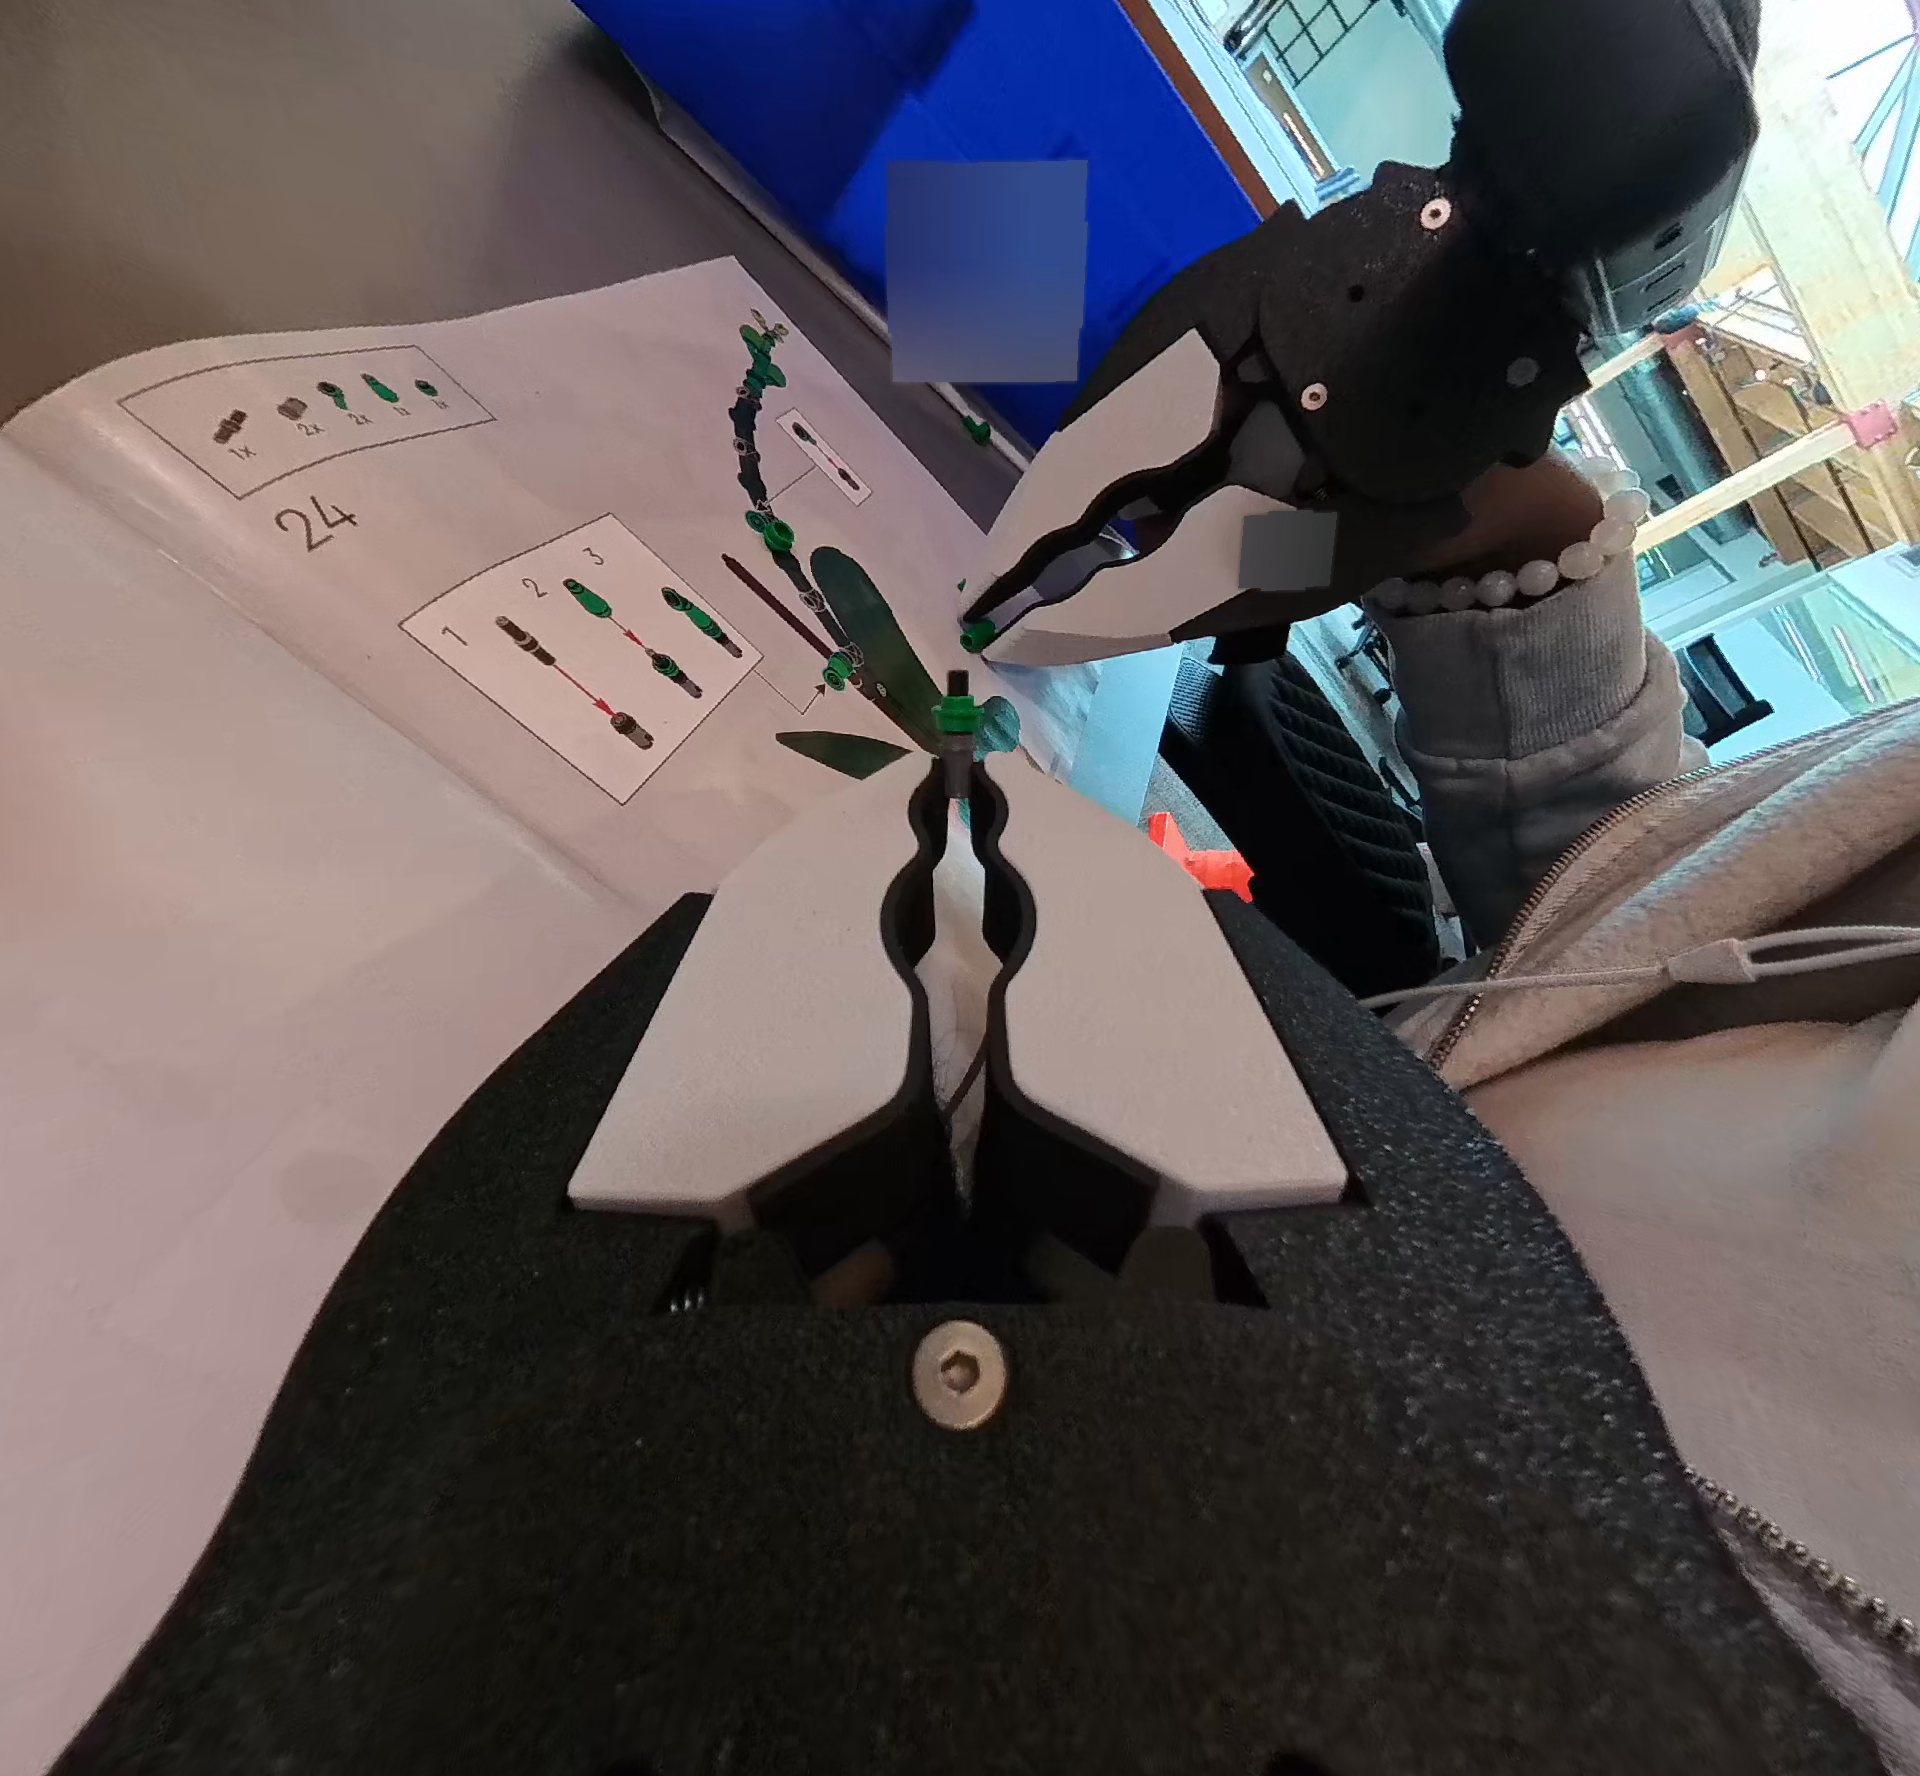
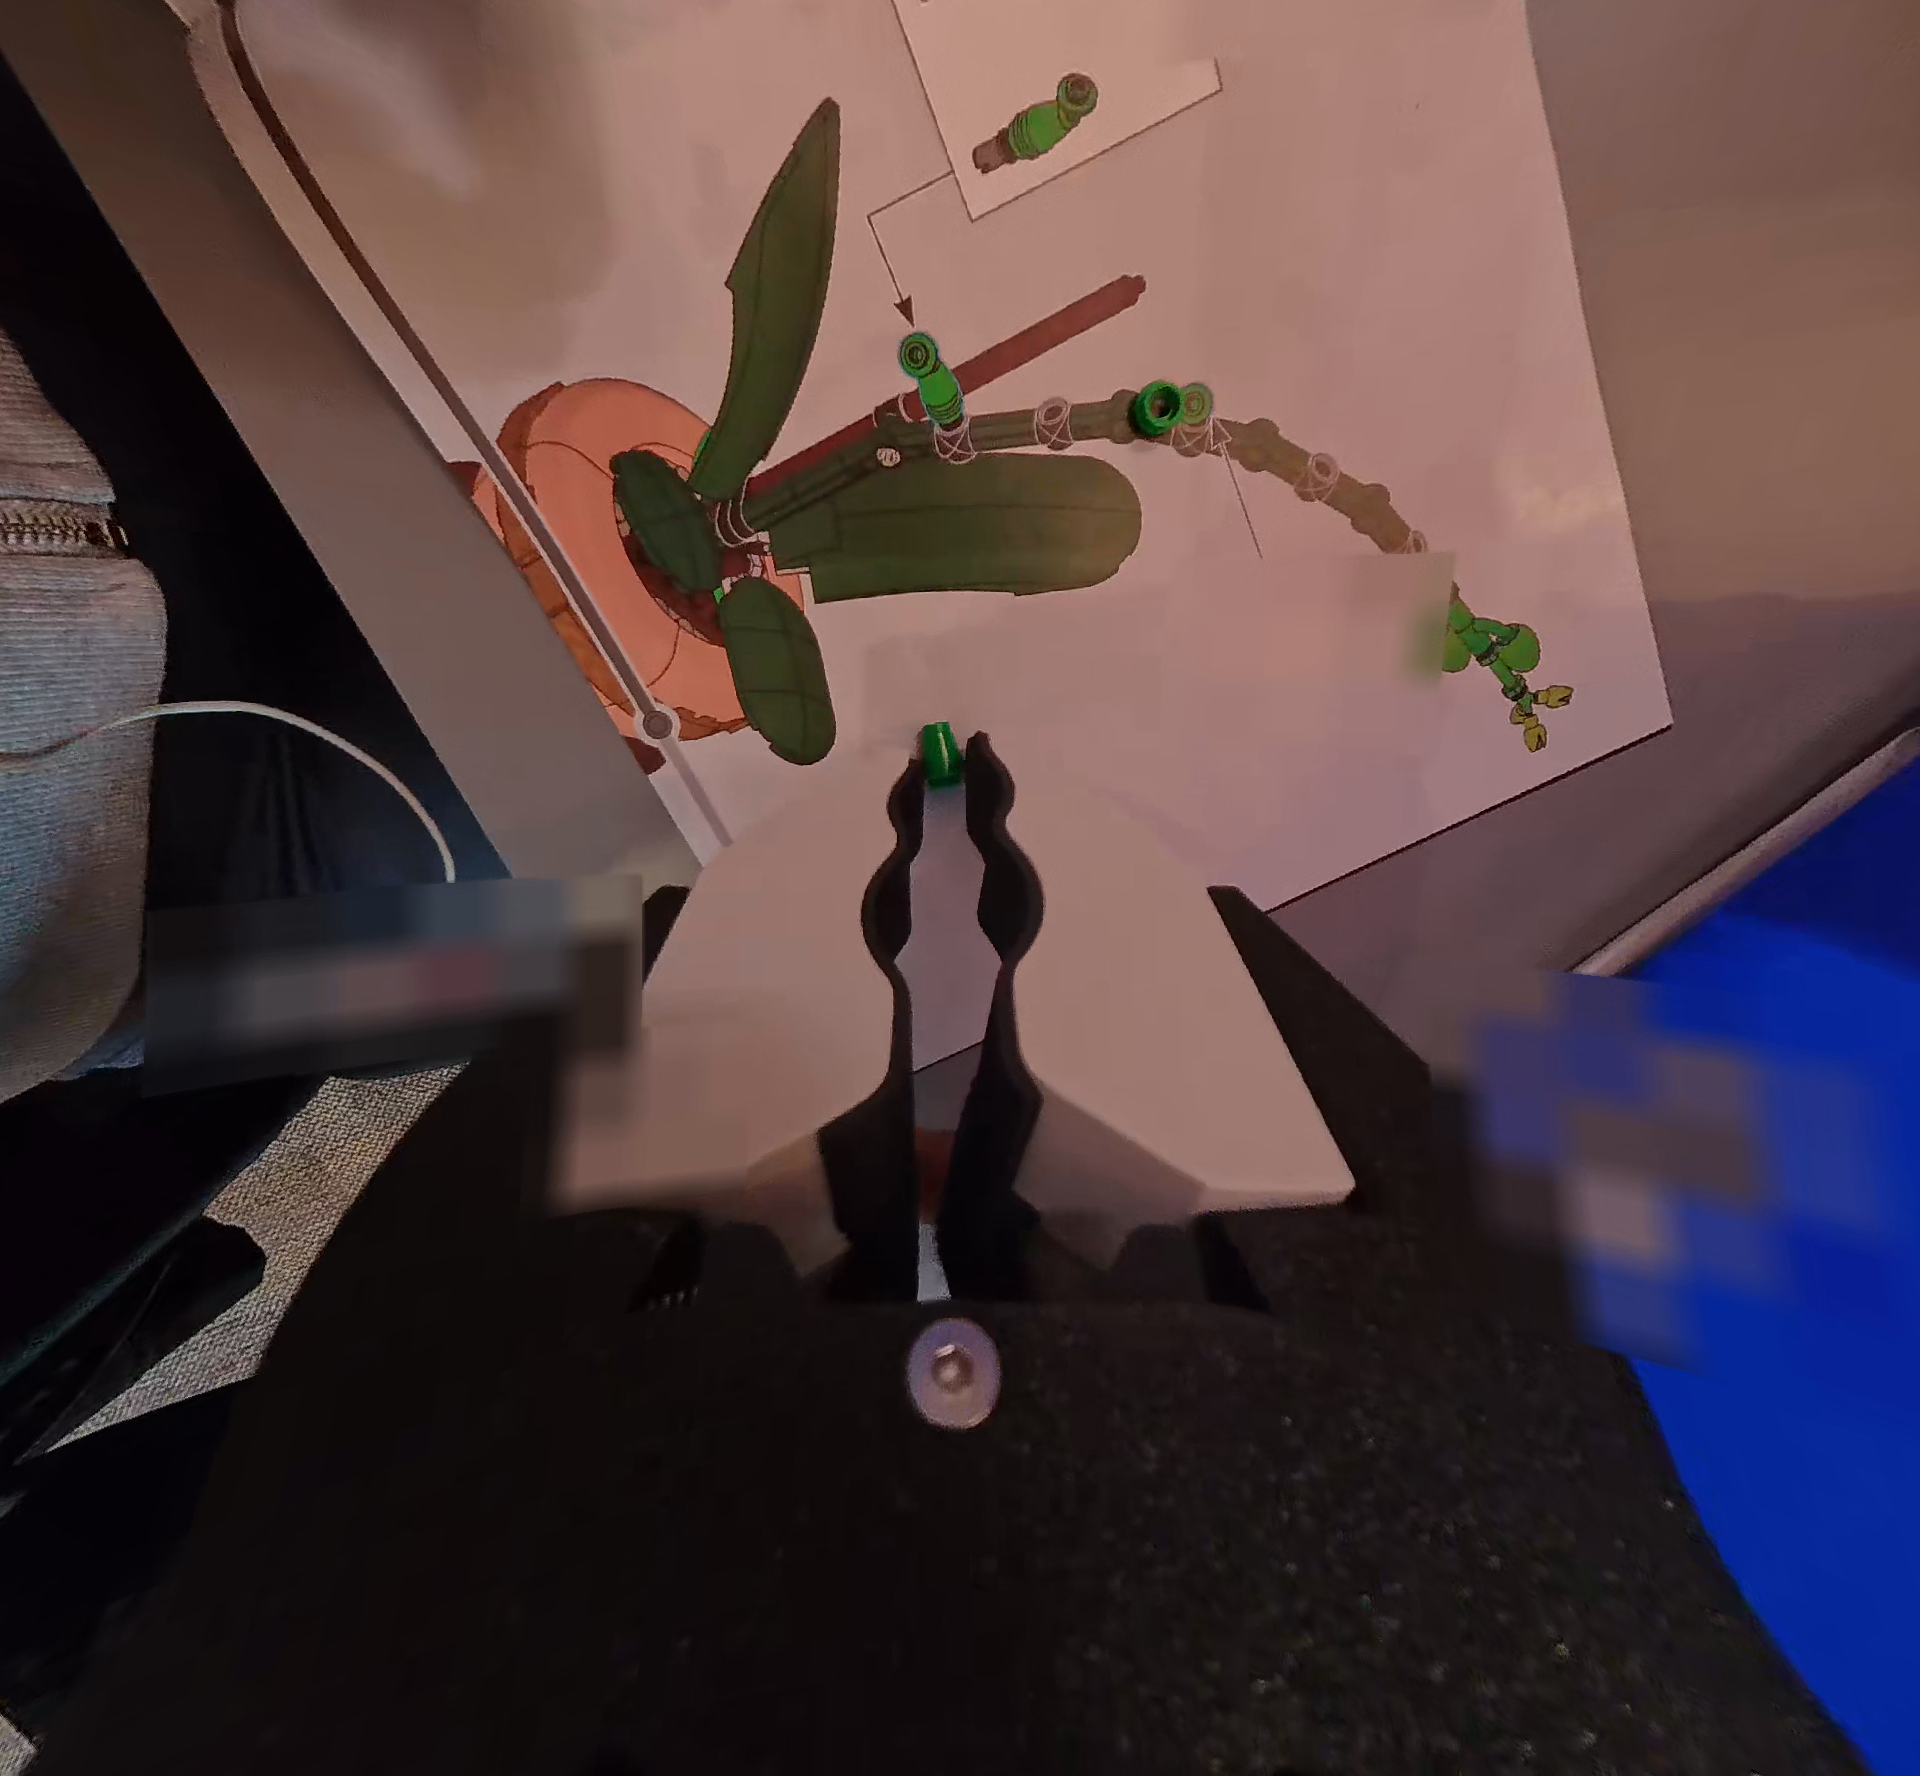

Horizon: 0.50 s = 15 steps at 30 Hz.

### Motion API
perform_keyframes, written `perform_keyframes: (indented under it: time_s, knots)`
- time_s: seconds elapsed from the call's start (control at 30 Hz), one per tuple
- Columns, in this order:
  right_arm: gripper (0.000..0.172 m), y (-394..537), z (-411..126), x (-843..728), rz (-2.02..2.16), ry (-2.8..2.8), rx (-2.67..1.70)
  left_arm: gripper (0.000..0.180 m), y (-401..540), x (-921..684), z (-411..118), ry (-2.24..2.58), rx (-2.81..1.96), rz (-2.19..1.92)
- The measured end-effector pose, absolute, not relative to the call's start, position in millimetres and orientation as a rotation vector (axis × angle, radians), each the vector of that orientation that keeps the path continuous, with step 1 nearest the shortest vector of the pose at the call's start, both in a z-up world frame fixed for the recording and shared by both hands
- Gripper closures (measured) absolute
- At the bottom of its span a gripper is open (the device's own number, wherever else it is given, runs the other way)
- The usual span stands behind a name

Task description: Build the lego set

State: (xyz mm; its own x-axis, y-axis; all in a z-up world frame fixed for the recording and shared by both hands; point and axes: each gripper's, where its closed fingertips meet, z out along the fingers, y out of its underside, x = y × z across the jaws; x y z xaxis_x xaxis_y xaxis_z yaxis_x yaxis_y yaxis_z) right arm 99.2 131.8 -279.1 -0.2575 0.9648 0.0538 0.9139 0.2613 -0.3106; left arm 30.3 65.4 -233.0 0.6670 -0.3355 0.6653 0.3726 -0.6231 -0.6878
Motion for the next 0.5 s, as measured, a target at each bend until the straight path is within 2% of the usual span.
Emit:
perform_keyframes:
  time_s: [0.27, 0.5]
  knots:
    - [0.159, 130.6, -276.9, 97.8, 0.255, -2.375, -1.691, 0.178, 64.6, 31.6, -232.7, -0.018, -2.001, -1.018]
    - [0.166, 129.8, -279.4, 96.0, 0.230, -2.447, -1.690, 0.177, 63.5, 32.6, -232.3, -0.004, -2.002, -1.024]
